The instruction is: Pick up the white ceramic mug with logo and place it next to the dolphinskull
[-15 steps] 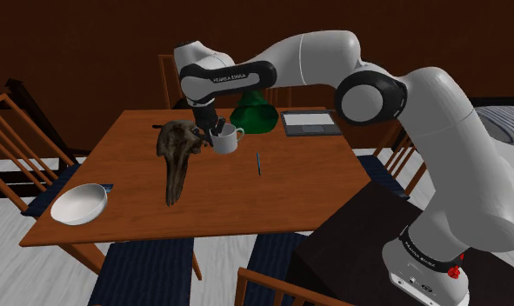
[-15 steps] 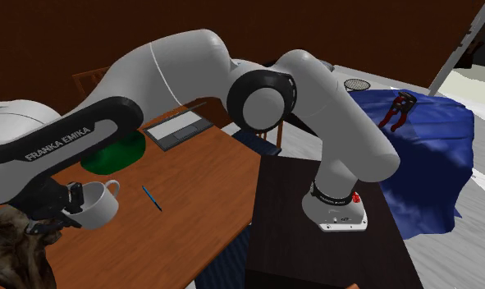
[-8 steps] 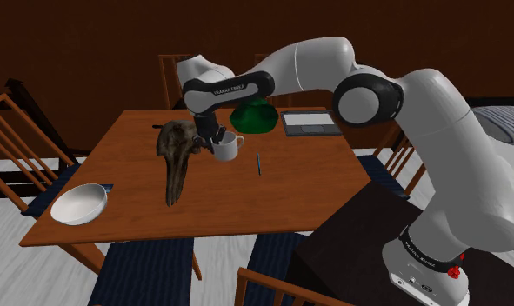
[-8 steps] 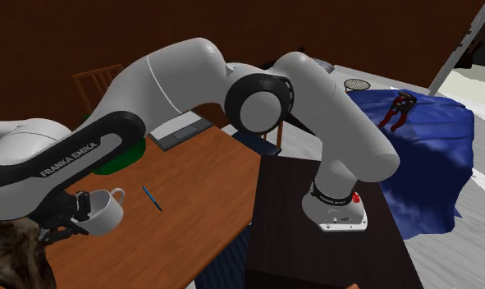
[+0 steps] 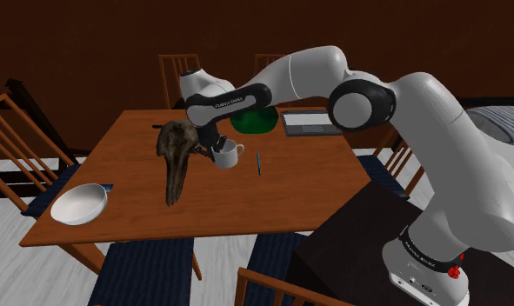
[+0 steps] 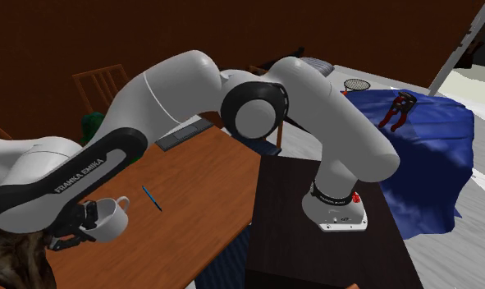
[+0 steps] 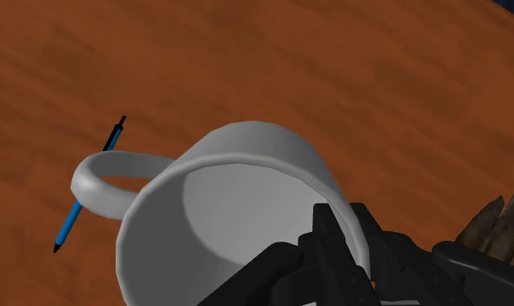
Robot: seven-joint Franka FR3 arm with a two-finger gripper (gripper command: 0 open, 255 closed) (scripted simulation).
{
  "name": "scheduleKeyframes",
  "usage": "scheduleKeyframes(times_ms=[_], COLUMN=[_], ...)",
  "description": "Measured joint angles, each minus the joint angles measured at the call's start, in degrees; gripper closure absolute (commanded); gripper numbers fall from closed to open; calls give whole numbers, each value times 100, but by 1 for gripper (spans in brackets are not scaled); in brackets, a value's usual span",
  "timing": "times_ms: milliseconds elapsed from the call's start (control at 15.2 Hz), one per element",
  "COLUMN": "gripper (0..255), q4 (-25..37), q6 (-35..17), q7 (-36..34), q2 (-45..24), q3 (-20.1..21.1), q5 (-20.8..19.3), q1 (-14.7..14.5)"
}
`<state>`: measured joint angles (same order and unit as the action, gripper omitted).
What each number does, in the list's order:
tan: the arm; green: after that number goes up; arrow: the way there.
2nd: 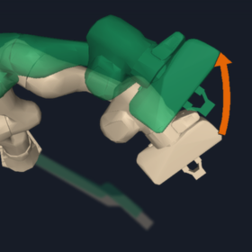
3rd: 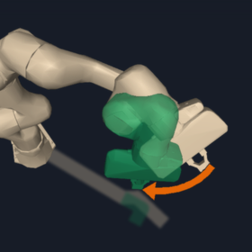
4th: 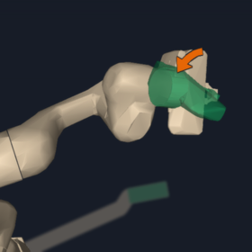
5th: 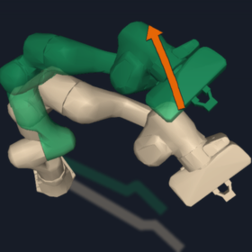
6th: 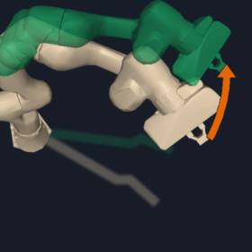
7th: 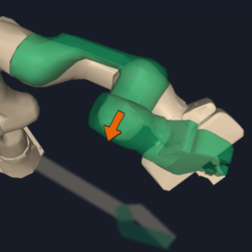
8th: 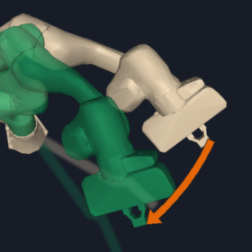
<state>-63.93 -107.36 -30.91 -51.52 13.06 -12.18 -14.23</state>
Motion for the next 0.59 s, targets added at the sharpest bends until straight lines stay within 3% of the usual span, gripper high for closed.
scheduleKeyframes(times_ms=[594], gripper=[255], q4=[-156], q6=[-458], q7=[-29], q2=[-306], q3=[-45], q5=[-54], q1=[3])
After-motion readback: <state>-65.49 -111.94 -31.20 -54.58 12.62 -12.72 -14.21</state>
